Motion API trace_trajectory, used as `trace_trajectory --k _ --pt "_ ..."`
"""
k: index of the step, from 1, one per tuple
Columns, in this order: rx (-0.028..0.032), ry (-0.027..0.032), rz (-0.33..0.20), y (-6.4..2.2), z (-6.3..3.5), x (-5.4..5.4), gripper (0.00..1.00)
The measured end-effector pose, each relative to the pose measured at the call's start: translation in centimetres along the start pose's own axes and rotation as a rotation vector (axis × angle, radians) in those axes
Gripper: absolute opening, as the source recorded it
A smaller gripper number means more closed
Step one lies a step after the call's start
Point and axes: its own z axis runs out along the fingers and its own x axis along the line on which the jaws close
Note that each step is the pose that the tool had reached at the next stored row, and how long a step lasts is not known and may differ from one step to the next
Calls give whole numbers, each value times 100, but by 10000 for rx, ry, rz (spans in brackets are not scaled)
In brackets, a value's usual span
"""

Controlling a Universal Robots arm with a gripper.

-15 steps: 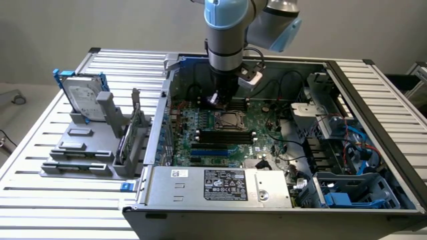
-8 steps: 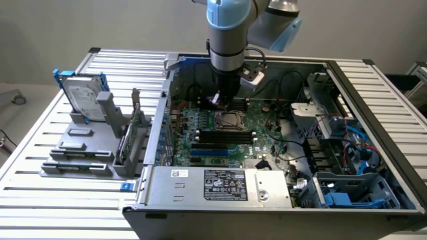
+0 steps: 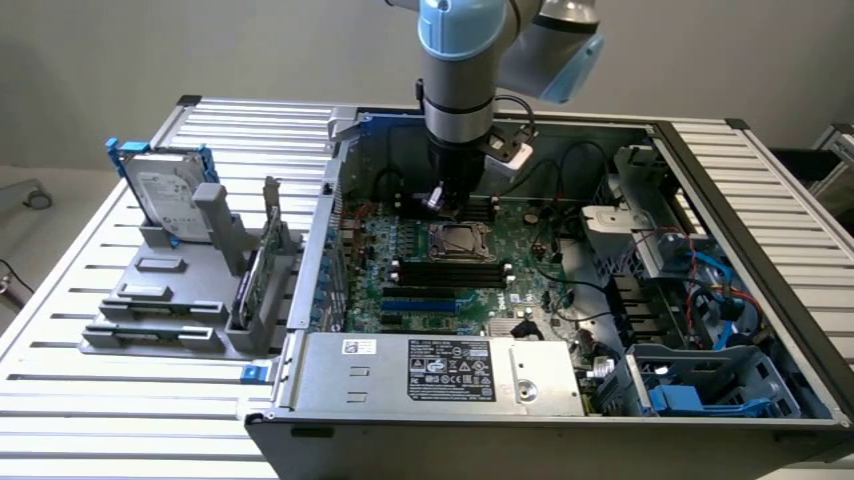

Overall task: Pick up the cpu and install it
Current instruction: 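Install the first cpu locking lever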

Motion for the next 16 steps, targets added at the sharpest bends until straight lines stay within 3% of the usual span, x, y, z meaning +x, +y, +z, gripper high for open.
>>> trace_trajectory --k 16 --pt "30 -4 -155 81 16 57 11"
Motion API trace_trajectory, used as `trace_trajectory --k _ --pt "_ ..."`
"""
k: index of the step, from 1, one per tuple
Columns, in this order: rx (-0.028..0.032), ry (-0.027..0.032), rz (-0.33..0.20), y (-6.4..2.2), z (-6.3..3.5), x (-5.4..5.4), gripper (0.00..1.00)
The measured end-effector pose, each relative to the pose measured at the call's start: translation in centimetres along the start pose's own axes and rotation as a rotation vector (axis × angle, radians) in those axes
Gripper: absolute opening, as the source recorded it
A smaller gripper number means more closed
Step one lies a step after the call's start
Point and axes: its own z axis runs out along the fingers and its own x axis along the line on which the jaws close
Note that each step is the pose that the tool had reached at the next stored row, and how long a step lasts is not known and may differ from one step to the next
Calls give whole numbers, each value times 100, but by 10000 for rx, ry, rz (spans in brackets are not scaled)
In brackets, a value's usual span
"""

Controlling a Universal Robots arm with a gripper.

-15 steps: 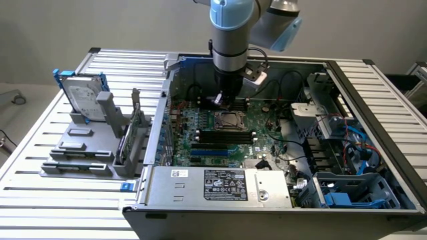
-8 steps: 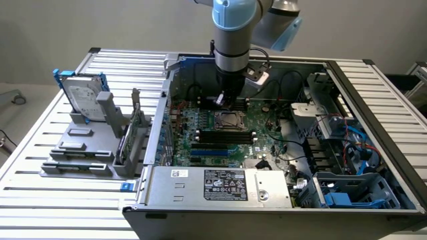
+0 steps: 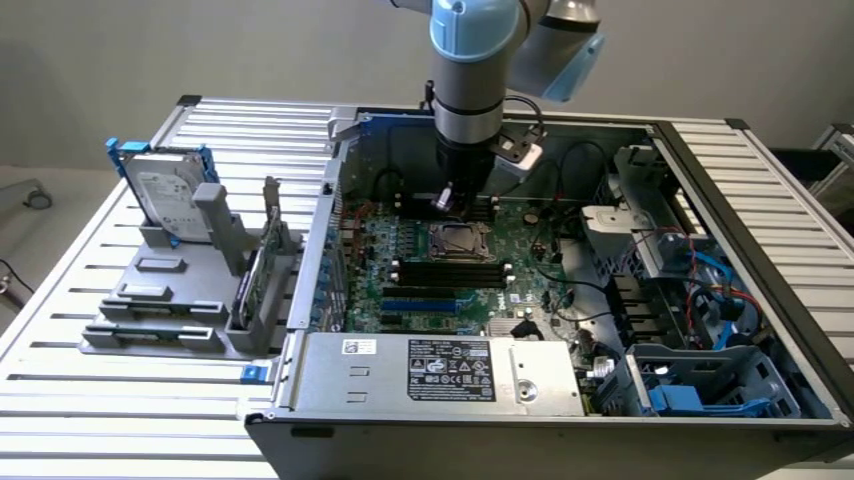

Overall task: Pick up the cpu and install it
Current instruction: 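Install the first cpu locking lever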

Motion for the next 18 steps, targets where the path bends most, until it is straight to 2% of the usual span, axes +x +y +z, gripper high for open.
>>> trace_trajectory --k 9,18 --pt "8 0 -16 23 2 12 11" --pt "52 16 -8 38 2 14 11"
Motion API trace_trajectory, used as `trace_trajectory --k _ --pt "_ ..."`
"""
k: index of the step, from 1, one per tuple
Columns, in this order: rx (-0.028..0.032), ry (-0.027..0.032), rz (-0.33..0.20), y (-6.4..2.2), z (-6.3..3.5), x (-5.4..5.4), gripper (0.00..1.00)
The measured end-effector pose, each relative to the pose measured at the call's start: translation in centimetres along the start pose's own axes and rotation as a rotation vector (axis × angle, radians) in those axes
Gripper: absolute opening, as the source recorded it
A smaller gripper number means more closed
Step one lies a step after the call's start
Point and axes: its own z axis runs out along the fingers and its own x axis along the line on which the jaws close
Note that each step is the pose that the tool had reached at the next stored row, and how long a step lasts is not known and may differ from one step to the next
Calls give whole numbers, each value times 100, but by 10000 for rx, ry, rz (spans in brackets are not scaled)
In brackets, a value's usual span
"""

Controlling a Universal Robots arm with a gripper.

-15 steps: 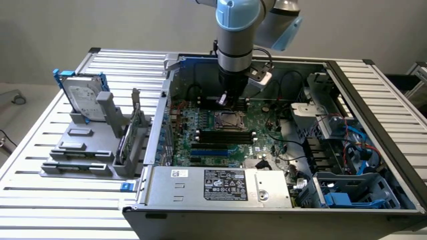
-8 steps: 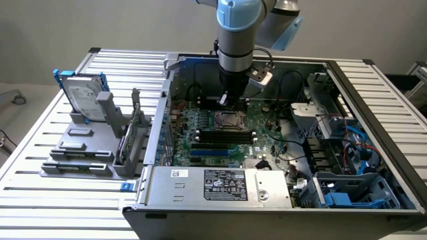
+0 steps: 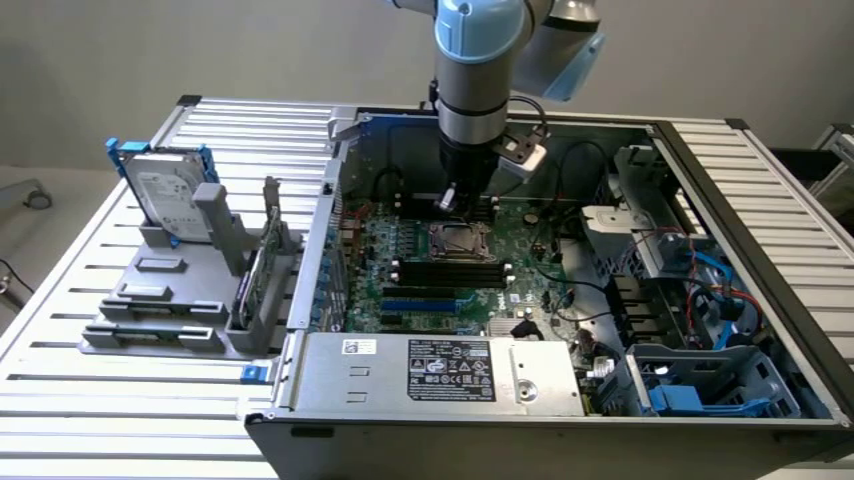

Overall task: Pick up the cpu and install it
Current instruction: 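Install the first cpu locking lever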

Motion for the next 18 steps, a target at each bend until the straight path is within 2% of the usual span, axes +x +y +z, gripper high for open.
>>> trace_trajectory --k 10,14,18 --pt "80 87 14 17 -1 -3 11" --pt "152 139 25 18 -22 3 11" --pt "233 124 42 24 -95 4 11"
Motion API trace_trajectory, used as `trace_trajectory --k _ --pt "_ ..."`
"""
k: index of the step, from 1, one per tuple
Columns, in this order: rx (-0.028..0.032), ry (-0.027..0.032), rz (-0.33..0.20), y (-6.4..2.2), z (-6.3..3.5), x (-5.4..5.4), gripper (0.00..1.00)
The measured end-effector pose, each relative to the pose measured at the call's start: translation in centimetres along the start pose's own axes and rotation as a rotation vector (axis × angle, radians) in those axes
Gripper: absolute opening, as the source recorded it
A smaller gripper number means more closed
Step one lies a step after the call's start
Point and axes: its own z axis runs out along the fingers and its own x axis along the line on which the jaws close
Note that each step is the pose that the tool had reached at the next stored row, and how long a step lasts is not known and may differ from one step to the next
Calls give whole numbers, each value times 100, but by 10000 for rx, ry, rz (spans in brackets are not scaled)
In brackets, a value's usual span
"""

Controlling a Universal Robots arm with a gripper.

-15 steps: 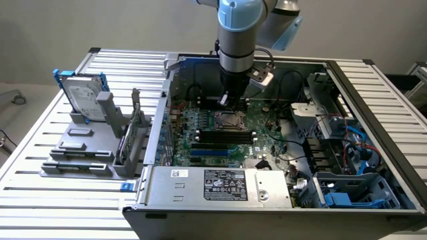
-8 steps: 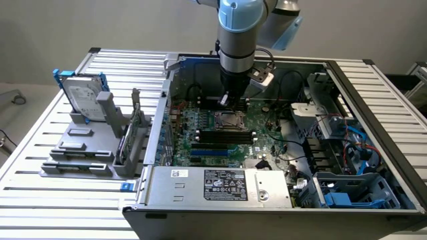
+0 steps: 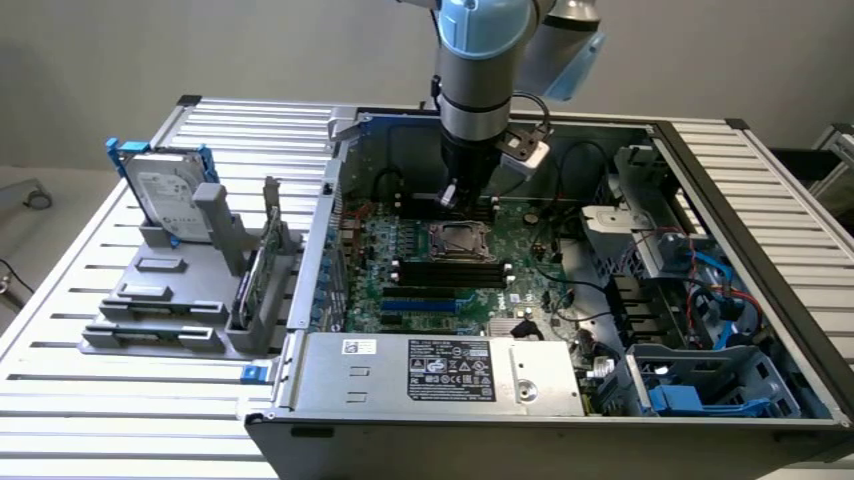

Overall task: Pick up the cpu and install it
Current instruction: 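Install the first cpu locking lever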

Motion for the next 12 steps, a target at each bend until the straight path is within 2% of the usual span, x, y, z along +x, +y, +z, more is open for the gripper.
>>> trace_trajectory --k 12 --pt "140 19 30 61 -157 -149 11"
